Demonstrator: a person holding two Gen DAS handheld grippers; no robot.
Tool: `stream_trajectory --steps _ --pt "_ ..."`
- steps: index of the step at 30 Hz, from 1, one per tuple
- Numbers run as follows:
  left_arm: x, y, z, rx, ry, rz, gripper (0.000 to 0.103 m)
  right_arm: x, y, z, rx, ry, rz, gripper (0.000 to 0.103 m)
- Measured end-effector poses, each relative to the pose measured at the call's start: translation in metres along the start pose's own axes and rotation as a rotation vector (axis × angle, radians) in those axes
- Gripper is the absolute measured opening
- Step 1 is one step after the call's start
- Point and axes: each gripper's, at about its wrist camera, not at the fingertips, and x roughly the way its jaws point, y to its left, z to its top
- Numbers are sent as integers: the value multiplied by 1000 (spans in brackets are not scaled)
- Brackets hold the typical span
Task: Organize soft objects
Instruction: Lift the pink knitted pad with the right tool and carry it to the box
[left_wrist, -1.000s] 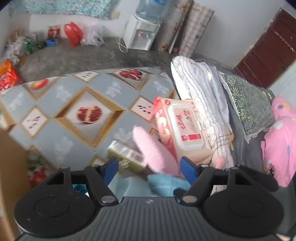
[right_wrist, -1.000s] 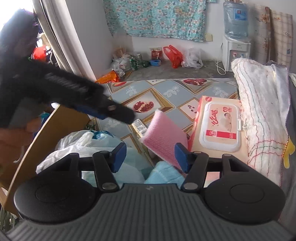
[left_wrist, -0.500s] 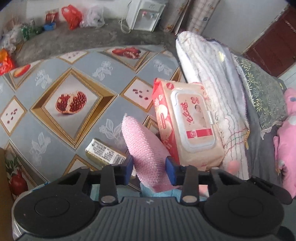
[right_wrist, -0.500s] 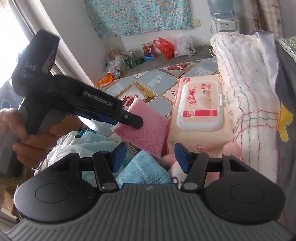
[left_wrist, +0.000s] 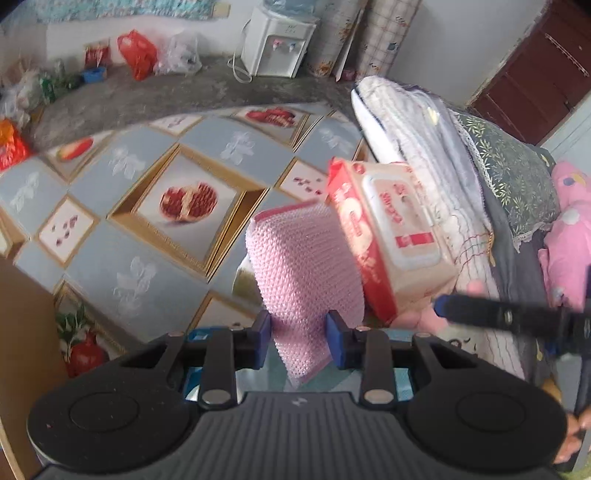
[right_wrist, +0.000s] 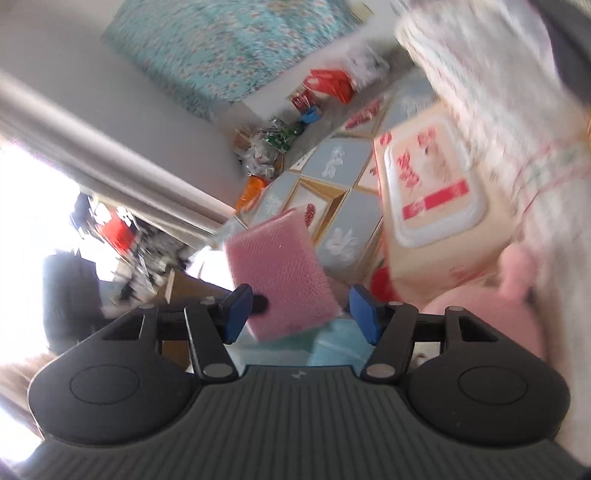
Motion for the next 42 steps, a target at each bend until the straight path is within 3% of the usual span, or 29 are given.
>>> stream_trajectory --steps 6,14,19,27,32,35,42 --pt "2 10 -3 -2 -6 -20 33 38 4 16 84 10 8 59" --pt "6 9 -1 6 -19 -4 31 97 10 27 94 61 -38 57" --pt "-6 2 -3 14 -48 3 30 91 19 21 94 52 -3 57" --pt "-88 -30 -22 93 -185 -41 30 18 73 11 14 -43 58 58" --pt "-150 -19 -45 83 -270 -41 30 -12 128 -5 -66 -71 139 58" --pt "-182 -1 -65 61 -313 -12 30 -6 162 -22 -106 -41 177 59" --pt "-218 66 -110 -43 -327 72 30 69 222 -64 -118 103 213 59"
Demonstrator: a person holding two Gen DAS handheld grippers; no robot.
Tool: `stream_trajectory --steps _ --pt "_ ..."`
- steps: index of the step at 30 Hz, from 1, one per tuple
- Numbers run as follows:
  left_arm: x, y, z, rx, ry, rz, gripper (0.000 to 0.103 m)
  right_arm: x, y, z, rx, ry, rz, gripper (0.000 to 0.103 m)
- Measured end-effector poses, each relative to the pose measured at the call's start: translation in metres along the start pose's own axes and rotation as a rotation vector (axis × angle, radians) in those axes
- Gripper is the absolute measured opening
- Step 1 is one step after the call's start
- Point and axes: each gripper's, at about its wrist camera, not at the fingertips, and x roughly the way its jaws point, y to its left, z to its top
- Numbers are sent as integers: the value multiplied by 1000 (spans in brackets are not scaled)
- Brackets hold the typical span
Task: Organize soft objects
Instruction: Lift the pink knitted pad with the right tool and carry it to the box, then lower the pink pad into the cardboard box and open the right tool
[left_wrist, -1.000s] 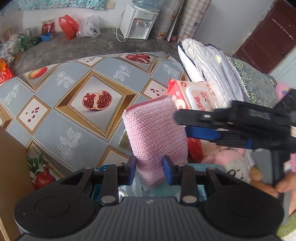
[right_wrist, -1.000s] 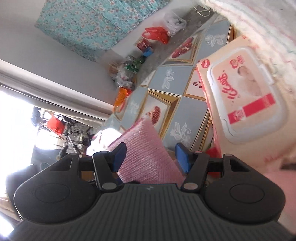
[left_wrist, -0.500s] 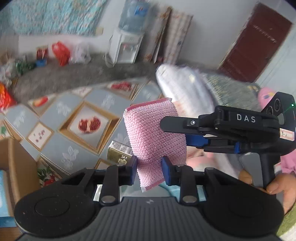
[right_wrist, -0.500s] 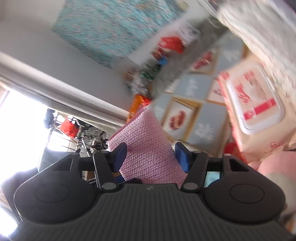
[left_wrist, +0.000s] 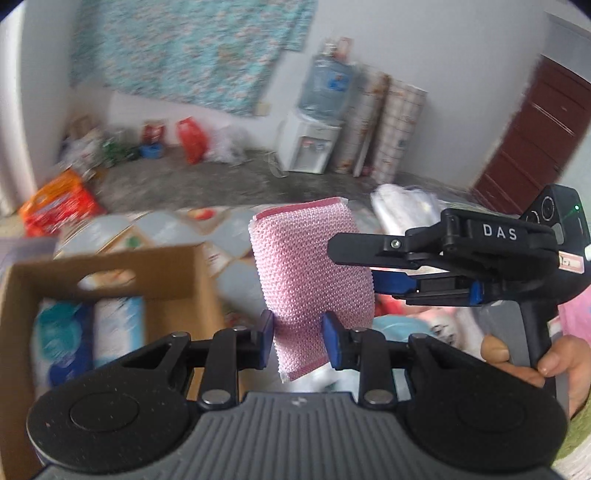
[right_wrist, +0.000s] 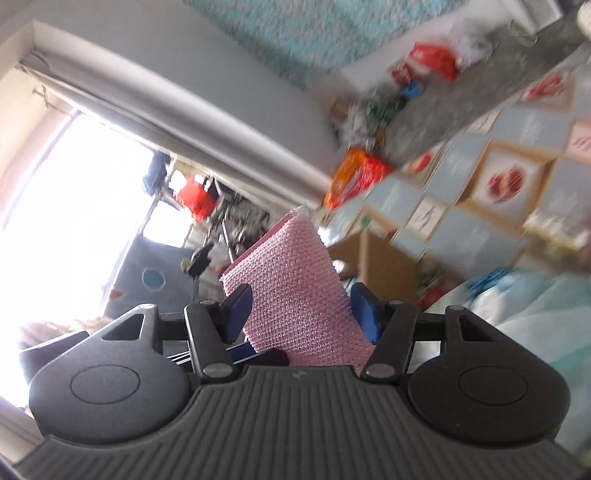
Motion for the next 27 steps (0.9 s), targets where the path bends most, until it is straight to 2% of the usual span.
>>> stream_trajectory --steps 7,10,11,14,17,21,27 --pt "5 83 -17 -109 67 39 30 89 28 -26 -8 99 -55 59" --pt "17 110 -18 -141 100 60 28 109 33 -32 -16 116 -73 59" --pt "22 118 -18 -155 109 65 24 113 33 -32 -19 120 -74 59" --pt "45 140 -13 -210 152 56 20 128 32 -27 -18 151 -52 58" --pt "73 147 -9 -220 190 78 20 139 28 -25 -53 164 -80 58" --pt "102 152 -9 -235 236 87 20 141 14 -19 -36 173 -95 58" --pt "109 148 -4 -224 221 102 22 130 -5 -6 -17 154 -76 58"
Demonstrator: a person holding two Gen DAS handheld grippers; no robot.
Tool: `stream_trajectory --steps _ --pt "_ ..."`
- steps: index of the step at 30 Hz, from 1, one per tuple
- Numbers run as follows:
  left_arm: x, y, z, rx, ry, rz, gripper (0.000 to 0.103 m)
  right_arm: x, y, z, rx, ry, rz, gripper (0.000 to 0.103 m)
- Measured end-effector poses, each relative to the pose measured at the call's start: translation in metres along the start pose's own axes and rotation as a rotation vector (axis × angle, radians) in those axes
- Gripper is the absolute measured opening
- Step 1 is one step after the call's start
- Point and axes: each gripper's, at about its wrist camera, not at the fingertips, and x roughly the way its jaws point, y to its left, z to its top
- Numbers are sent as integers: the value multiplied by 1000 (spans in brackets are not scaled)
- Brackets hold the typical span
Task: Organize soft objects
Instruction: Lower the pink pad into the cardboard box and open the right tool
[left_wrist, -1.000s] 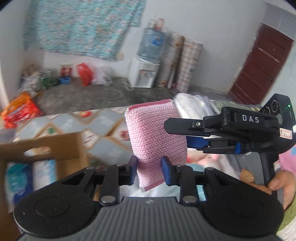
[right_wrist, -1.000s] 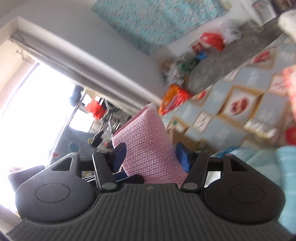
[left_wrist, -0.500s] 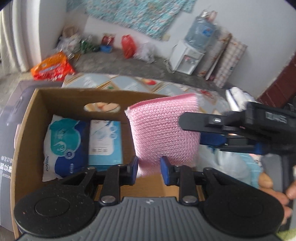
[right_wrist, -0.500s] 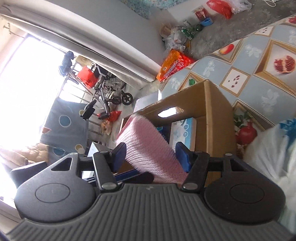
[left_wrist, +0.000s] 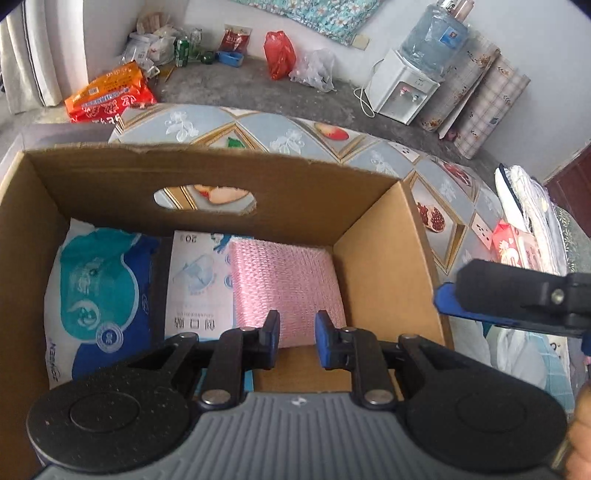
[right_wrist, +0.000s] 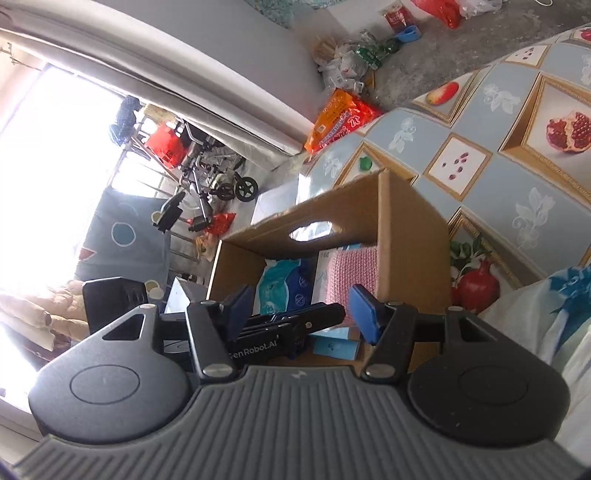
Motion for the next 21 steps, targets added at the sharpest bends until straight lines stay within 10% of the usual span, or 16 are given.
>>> stream_trajectory --steps 21 --pt "29 -5 12 -31 -37 164 35 -40 -27 -8 14 -22 28 58"
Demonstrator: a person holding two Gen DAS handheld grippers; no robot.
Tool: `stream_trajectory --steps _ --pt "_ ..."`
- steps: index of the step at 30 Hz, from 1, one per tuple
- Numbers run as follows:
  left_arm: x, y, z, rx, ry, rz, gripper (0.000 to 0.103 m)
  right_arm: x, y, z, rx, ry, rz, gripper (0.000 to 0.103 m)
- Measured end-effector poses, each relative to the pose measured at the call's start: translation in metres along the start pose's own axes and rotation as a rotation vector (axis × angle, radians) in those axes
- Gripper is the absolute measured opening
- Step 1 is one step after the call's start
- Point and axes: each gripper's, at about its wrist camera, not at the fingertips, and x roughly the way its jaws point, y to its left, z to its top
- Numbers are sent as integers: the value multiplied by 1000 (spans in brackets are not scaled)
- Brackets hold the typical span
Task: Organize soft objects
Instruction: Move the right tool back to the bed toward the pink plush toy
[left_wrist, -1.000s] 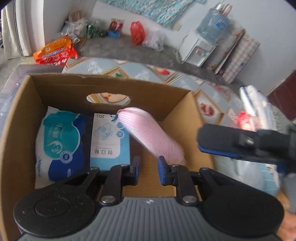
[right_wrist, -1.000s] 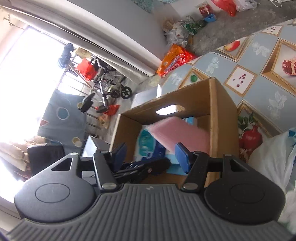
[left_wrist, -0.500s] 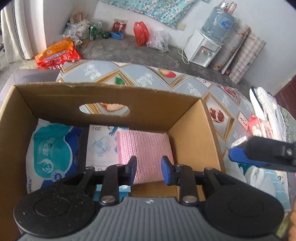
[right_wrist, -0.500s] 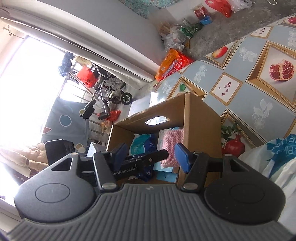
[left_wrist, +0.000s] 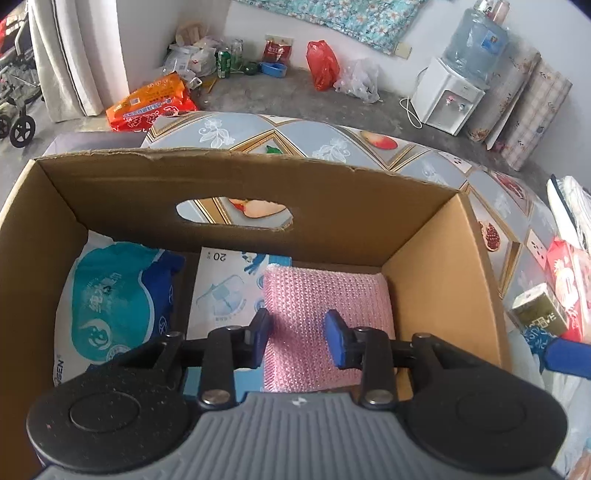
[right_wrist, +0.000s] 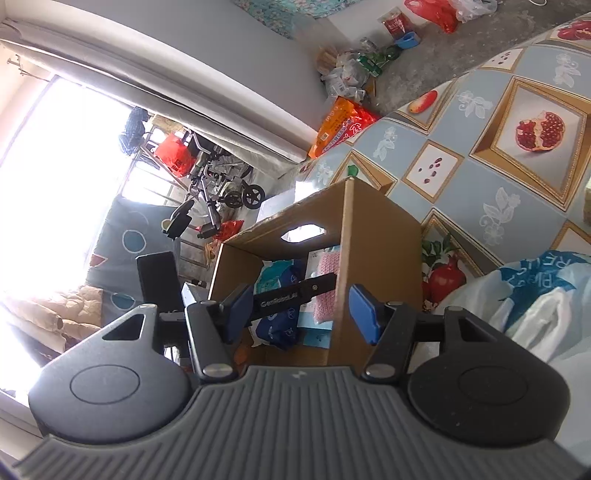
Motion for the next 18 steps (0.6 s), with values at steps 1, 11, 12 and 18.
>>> stream_trajectory --steps 1,11,12,18 --pt "-2 1 0 0 -2 -8 38 -1 -2 0 2 -3 -2 58" --pt "-67 3 -15 -35 -142 -48 73 -56 -4 -7 -38 -71 -2 61" --pt "-78 0 -19 -22 -163 -53 74 -69 -3 -9 -55 -89 -7 63" --pt "-145 -26 -51 82 -296 -89 85 -151 -15 -28 -89 -199 -61 70"
